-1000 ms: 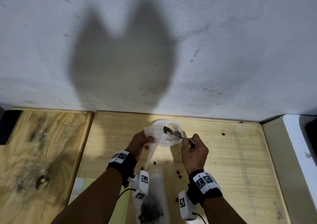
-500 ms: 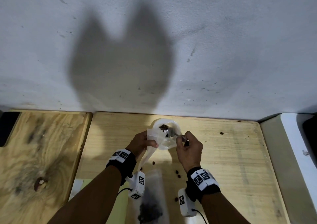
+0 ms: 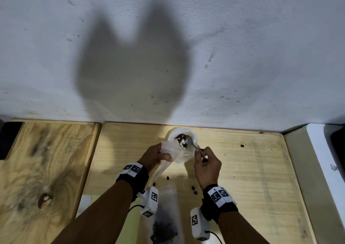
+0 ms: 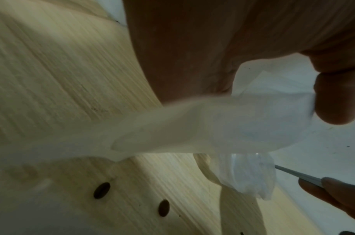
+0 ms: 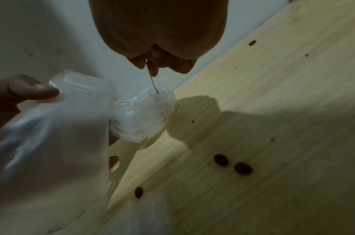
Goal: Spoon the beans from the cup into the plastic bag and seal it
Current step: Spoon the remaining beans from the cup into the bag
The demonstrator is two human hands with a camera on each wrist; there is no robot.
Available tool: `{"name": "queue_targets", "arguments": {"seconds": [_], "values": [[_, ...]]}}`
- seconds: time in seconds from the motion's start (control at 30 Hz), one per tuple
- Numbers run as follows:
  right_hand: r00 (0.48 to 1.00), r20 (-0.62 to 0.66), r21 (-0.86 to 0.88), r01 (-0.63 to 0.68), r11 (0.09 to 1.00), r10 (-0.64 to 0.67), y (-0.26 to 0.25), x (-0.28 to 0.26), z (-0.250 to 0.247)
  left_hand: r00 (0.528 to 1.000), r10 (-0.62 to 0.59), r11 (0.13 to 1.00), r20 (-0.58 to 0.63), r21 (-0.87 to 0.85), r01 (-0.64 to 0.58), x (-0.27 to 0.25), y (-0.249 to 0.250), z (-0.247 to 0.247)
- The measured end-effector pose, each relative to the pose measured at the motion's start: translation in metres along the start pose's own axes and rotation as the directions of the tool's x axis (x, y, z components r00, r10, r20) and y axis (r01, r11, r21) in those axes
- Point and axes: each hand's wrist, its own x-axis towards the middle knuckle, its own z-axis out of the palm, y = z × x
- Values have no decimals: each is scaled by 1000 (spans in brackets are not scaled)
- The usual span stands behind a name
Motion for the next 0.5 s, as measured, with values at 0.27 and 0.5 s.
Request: {"name": "queue_targets", "arguments": {"seconds": [0.27,0.5], "values": [[950,-59,271,-281,921,307,-3,-9,2,1000,-25,999,10,21,25,1,6,2],[951,-104,304,-249,919,292,-12,1,0,998,-64,997,-2,-36,63,2,5,1]]}}
